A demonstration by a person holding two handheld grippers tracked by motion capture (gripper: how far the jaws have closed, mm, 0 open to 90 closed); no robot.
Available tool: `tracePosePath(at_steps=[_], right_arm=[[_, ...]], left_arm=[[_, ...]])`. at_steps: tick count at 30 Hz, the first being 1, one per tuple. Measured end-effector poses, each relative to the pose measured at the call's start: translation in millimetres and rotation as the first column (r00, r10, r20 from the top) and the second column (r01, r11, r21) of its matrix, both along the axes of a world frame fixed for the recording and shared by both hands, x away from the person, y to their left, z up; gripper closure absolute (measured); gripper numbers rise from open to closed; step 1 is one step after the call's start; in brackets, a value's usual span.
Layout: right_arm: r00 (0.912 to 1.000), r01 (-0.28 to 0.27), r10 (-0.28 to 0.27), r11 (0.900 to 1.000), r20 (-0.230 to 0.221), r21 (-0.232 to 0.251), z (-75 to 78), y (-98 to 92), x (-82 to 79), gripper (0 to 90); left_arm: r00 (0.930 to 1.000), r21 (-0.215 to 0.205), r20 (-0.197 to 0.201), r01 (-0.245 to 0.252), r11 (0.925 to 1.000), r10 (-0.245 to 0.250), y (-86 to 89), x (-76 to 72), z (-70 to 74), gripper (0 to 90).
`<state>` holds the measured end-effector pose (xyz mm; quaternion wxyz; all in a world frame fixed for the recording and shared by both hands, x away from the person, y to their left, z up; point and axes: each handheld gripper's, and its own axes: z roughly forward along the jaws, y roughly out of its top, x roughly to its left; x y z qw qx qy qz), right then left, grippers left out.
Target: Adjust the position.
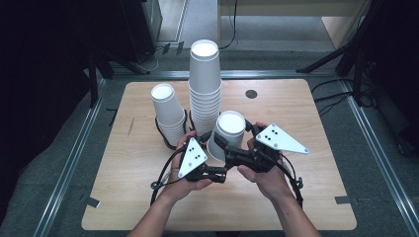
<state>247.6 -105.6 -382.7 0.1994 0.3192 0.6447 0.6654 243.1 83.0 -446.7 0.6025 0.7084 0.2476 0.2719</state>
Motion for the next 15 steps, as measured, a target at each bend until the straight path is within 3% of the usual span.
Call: tracePosePath(at_steps=[6, 15], right_arm=[[0.9999, -0.008, 0.008, 1.0, -0.011, 0.008, 0.6, -1.5, 1.4, 18.8], [0.9989, -0.025, 0.024, 0.999, -0.042, -0.022, -4.7, 2.6, 3.1, 13.2]], left_arm=[[1.0, -0.017, 0.005, 0.002, 0.9999, -0.002, 0.1, -0.4, -0.2, 7.1], [0.9997, -0.034, 0.024, -0.004, 0.9994, 0.005, 2.3, -1.1, 1.9, 7.5]])
